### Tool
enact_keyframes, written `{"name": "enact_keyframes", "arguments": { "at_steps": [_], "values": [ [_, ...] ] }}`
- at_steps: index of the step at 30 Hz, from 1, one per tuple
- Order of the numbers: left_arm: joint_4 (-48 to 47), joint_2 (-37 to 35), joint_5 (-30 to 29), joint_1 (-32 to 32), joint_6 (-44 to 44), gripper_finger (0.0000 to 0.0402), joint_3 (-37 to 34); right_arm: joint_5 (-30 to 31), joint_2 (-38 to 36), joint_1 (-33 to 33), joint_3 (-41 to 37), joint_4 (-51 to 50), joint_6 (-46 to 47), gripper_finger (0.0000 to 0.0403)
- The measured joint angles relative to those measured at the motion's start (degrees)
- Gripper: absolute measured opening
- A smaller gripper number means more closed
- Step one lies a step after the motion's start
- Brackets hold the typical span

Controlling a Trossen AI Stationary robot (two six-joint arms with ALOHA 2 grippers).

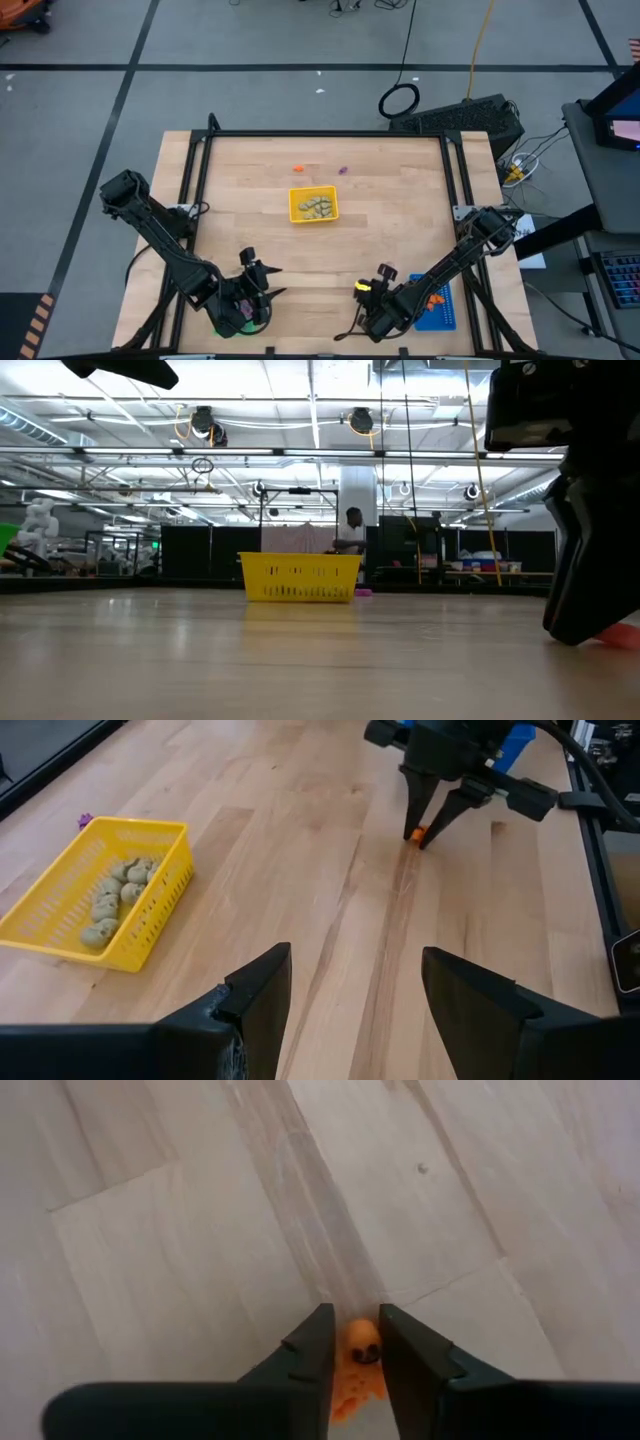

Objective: Sort Halloween decoration
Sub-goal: Put the orange skeleton toy in the blue basket

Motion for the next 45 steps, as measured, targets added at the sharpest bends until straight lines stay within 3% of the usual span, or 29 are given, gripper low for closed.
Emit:
{"name": "enact_keyframes", "arguments": {
  "at_steps": [9,27,35,45],
  "values": [
    [0.0,0.0,0.0,0.0,0.0,0.0224,0.0,-1.4,-0.1,0.0,0.0,1.6,-4.8,0.0027],
    [-0.1,0.0,0.0,0.0,0.0,0.0224,0.0,-5.2,-3.6,0.8,-0.1,7.2,-14.5,0.0025],
    [0.0,0.0,0.0,0.0,0.0,0.0224,0.0,0.8,-11.7,3.8,-0.1,8.8,-26.4,0.0024],
    [0.1,0.0,0.0,0.0,0.0,0.0224,0.0,18.7,-18.6,12.5,0.0,8.8,-41.8,0.0023]
  ]
}}
